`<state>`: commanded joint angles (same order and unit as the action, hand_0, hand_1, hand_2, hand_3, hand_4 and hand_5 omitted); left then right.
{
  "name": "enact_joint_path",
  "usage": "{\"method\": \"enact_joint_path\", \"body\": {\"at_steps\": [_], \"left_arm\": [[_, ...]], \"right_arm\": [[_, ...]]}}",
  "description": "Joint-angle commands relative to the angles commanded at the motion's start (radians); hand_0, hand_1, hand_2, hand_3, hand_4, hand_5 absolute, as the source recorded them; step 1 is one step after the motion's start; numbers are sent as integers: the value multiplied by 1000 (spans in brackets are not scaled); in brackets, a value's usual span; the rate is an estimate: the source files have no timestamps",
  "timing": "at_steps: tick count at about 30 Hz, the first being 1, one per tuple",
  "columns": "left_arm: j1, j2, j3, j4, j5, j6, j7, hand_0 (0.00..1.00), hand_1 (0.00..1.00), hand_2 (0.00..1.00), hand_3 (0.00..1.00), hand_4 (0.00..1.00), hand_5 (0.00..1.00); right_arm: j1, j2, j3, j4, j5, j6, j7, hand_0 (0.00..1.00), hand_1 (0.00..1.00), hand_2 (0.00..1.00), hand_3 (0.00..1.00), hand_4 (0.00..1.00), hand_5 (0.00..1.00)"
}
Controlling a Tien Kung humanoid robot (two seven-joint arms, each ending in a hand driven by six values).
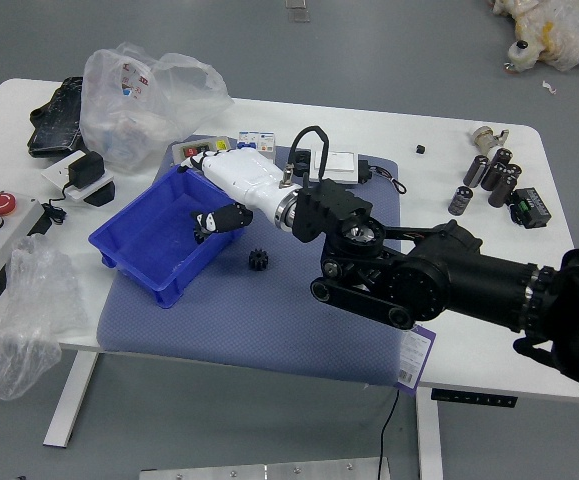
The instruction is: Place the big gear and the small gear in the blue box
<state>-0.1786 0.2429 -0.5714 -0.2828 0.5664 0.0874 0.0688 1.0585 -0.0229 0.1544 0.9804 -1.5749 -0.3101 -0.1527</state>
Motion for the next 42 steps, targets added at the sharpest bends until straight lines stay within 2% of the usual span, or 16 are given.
{"method": "enact_joint_path", "body": {"at_steps": [4, 5, 8, 10, 11, 12, 16, 18, 28, 29, 34, 35, 40, 41, 42], "left_arm": [[3, -4, 9, 1, -12, 1, -5, 665, 644, 626, 697, 700, 381], [4, -5, 9, 1, -14, 1, -5, 665, 644, 626, 697, 699, 381], [7, -7, 12, 1, -21, 2, -7, 665, 644, 626, 697, 699, 381], [9, -9, 13, 2, -23, 3, -8, 665, 644, 626, 697, 699, 381], [9, -9, 13, 2, -24, 4, -8, 665, 644, 626, 697, 700, 382], [10, -9, 13, 2, -25, 4, -8, 665, 644, 626, 697, 700, 382], [9, -12, 14, 2, -26, 3, -10, 665, 644, 626, 697, 700, 382], [7, -12, 15, 2, -25, 3, -10, 665, 644, 626, 697, 700, 382], [3, -13, 11, 2, -19, 2, -8, 665, 644, 626, 697, 700, 382], [3, -13, 11, 2, -19, 2, -8, 665, 644, 626, 696, 700, 383], [3, -12, 8, 1, -16, 2, -6, 665, 644, 626, 696, 700, 383], [3, -12, 9, 1, -16, 2, -6, 665, 644, 626, 695, 700, 382], [1, -12, 16, 1, -22, 2, -10, 665, 644, 626, 695, 700, 382], [1, -12, 17, 1, -23, 2, -10, 664, 644, 627, 696, 700, 382], [1, -12, 19, 1, -23, 2, -11, 664, 644, 627, 696, 700, 382]], "right_arm": [[-60, -65, 70, 55, -32, 7, -22, 540, 774, 824, 822, 691, 322], [-80, -84, 87, 72, -42, 6, -29, 447, 683, 780, 818, 713, 323], [-137, -128, 123, 120, -56, -5, -43, 447, 683, 780, 818, 713, 323], [-183, -149, 148, 150, -73, -15, -53, 447, 683, 780, 818, 713, 323], [-201, -154, 154, 158, -77, -17, -55, 412, 626, 756, 807, 731, 329], [-219, -156, 159, 161, -81, -19, -56, 412, 626, 756, 807, 731, 329], [-262, -153, 154, 155, -83, -22, -59, 412, 626, 756, 807, 731, 329], [-265, -147, 139, 143, -76, -23, -57, 394, 594, 743, 801, 738, 333], [-245, -102, 56, 62, -23, -25, -48, 387, 568, 719, 786, 743, 331], [-244, -100, 48, 58, -19, -24, -48, 382, 544, 660, 746, 756, 342], [-239, -89, 14, 44, -5, -20, -51, 382, 544, 660, 746, 756, 342], [-238, -87, 9, 42, -3, -19, -52, 378, 507, 593, 710, 759, 339], [-234, -77, -14, 21, 15, -21, -53, 378, 507, 593, 710, 759, 339], [-233, -75, -17, 16, 18, -22, -53, 365, 485, 534, 666, 606, 229], [-232, -72, -20, 9, 22, -24, -52, 365, 485, 534, 666, 606, 229]]}}
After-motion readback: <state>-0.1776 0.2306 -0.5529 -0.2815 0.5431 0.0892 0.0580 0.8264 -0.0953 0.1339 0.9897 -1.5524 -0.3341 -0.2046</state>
